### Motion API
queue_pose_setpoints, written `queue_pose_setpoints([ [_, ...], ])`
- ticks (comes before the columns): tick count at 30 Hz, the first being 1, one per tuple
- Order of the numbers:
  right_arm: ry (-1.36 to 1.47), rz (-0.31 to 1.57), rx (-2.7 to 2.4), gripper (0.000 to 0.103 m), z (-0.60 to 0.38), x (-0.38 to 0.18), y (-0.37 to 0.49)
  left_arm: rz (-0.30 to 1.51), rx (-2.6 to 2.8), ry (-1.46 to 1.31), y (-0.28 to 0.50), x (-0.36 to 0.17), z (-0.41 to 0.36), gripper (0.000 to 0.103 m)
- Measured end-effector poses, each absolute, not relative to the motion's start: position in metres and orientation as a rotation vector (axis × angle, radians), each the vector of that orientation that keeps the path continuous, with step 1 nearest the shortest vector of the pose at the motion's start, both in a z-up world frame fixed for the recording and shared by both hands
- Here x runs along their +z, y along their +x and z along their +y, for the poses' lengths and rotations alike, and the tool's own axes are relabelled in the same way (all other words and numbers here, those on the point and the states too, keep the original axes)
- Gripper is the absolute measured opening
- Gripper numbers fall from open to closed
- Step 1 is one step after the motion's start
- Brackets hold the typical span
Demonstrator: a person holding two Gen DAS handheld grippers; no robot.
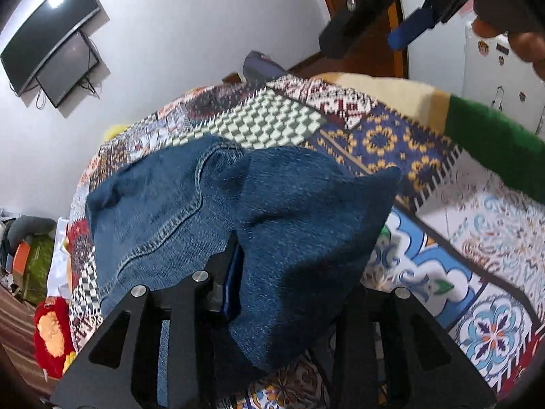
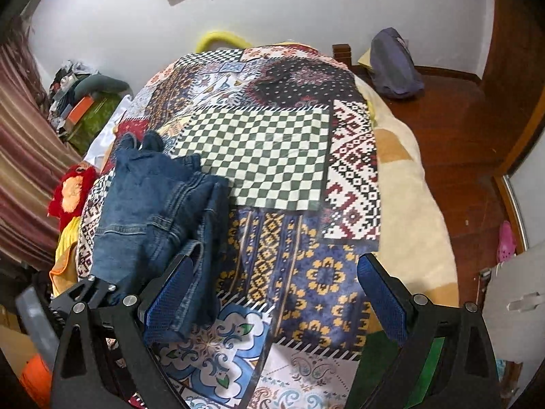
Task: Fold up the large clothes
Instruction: 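Fold the lifted jacket over onto itself with both grippers and release, then grasp the end of the folded denim bundle with both grippers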
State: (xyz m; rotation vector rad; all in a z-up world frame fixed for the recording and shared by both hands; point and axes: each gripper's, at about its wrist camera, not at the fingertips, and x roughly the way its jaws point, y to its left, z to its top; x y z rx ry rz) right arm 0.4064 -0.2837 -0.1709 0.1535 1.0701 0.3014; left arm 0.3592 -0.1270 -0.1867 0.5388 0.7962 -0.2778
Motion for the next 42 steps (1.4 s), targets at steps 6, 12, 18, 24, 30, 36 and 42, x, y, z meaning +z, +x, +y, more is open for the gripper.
queue_pose_setpoints([
  [6,0.104,1.053,0.359,0.096,-0.262,-0.164,0.393,0.824,-0.294,0.499,0.341,-0.172,-0.111,0.059],
  [12,0.106,1.033,0.438,0.096,-0.234,-0.157,0.387,0.767,-0.294,0.383,0.312,-0.134,-0.067,0.091],
  [18,0.133,1.086,0.541,0.096,-0.191,-0.173,0.39,0.745,-0.169,0.229,0.319,-0.108,0.0,0.1],
  [24,0.089,1.2,0.549,0.096,-0.163,-0.218,0.394,0.9,-0.109,0.084,0.343,-0.144,0.047,0.1],
  [30,0.098,1.29,0.52,0.097,-0.184,-0.257,0.395,1.012,-0.105,-0.014,0.345,-0.187,0.066,0.101],
  [36,0.192,1.369,0.539,0.097,-0.216,-0.256,0.398,1.025,-0.101,0.018,0.336,-0.18,0.072,0.101],
  [42,0.022,1.225,0.49,0.097,-0.209,-0.208,0.4,0.972,-0.06,0.078,0.347,-0.154,0.087,0.101],
])
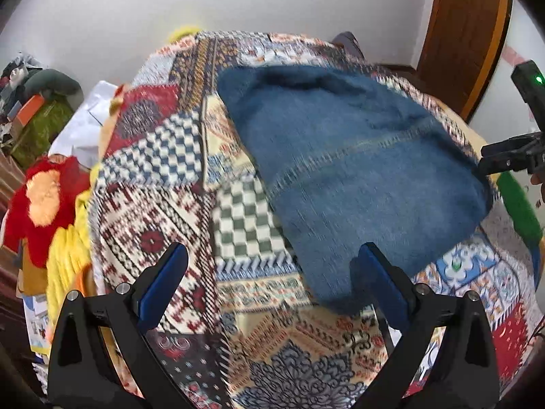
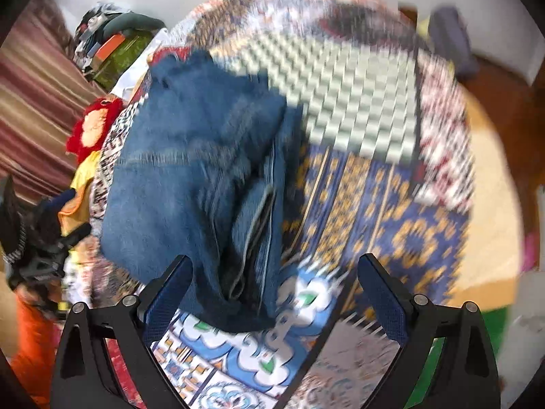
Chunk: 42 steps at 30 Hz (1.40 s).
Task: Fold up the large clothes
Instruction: 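Grasp the end of the folded denim bundle with both grippers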
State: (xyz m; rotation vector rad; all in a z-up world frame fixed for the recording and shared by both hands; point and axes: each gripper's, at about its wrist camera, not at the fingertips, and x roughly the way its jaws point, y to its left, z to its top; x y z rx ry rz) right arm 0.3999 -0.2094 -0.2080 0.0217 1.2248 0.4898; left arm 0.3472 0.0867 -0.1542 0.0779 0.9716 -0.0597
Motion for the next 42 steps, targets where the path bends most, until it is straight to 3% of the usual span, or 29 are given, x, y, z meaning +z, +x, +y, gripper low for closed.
queue_pose_setpoints([
  [6,0.045,1.123,0.539,0.097,-0.191,-0.175,0.423,0.924,-0.055,0.011,0.386,-0.133,0.102,0.101],
  [12,0.13,1.117,0.571,0.097,-0.159,-0.176,0.465,0.921,-0.087,-0.053,0.446,-0.137,0.106,0.101],
  [22,0.241,1.245,0.535,0.097,-0.146,-0.249,0.52,1.01,-0.089,-0.378,0.532,-0.202,0.127,0.101],
  [29,0.288,1.252,0.532,0.1,-0.17,-0.282,0.526,1.052,-0.068,-0.367,0.558,-0.231,0.128,0.103],
  [34,0.32,1.281,0.512,0.101,-0.179,-0.281,0.524,1.023,-0.012,-0.258,0.54,-0.212,0.12,0.103],
  [42,0.171,1.159,0.475,0.101,-0.179,-0.219,0.495,0.91,0.002,-0.08,0.493,-0.149,0.113,0.103],
])
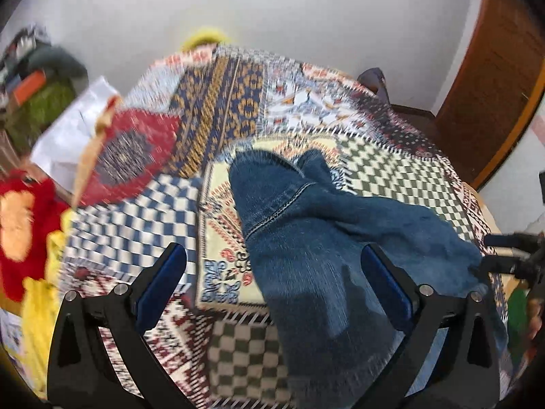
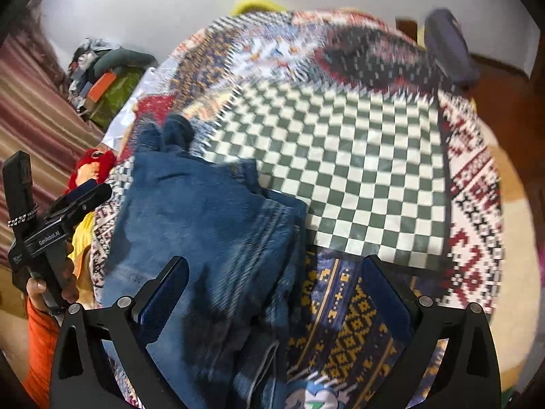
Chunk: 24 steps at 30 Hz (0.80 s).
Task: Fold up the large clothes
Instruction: 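Grasp the end of the folded denim bundle with both grippers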
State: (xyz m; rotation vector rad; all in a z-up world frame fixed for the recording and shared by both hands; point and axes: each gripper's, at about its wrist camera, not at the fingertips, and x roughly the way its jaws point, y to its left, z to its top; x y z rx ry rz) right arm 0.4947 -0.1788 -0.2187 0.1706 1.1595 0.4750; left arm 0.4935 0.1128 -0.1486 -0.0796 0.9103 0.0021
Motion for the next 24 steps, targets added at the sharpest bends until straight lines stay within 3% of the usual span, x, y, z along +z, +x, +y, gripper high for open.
queue_pose_setpoints([
  [10,0.14,1.068,0.503,0.101,-0.183,-0.181,0.452,0.921,-0.091,-0.112,0.444,-0.13,0.112,0.103],
  [24,0.172,1.305,0.574,0.101,-0.167,-0.267,0.464,1.142,-0.221,-0.373,0.443,-0.22,0.112,0.103],
])
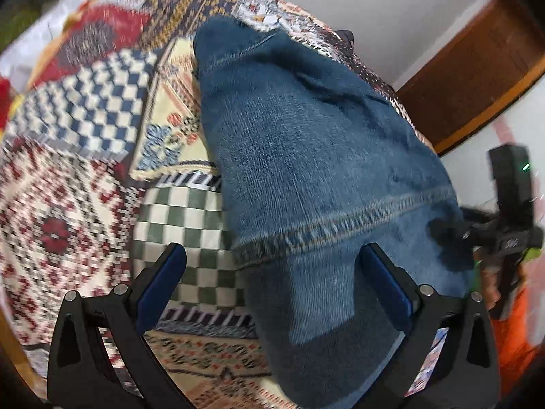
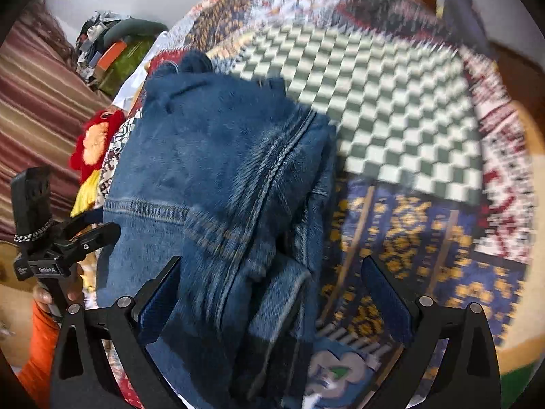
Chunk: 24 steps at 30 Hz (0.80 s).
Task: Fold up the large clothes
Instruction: 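Grasp the end of the folded denim bundle with both grippers, then lift the bundle end with both grippers and fold it over the bundle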
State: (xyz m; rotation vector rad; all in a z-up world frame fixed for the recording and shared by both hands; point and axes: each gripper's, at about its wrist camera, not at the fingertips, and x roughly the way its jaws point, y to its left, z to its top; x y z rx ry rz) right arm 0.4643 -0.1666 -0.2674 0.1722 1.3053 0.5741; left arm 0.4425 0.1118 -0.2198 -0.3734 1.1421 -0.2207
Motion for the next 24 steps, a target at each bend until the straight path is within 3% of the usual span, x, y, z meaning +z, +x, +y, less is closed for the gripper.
queue_pose_setpoints([
  [6,0.276,1.415,0.647,0.103,-0.156,-0.303,0.493,1.208,-0.295,-0.485,0.464,-0.244,0.107,0.103],
  [12,0.282,1.399,0.673,0.103,-0.145,-0.308,0.498,1.222,-0.362,-0.576,0.475,-0.259,0.104,0.103],
  [16,0.312,1.371,0.652,0.102,-0.145,-0.307,0.496,1.221,-0.385,-0.616,0.473,-0.257,0.097,0.093],
  [20,0.298,1.327,0.648,0.087,-0.145,-0.294,0.484,1.194,-0.384,-0.536,0.467,-0.238,0.086,0.074],
  [22,0.306,1.325,0.656,0.075,-0.148,-0.284,0.479,1.171,-0.395,-0.509,0.46,-0.224,0.078,0.064],
  [24,0.324,1.326,0.661,0.065,-0.15,-0.273,0.475,1.155,-0.392,-0.49,0.455,-0.212,0.074,0.06],
])
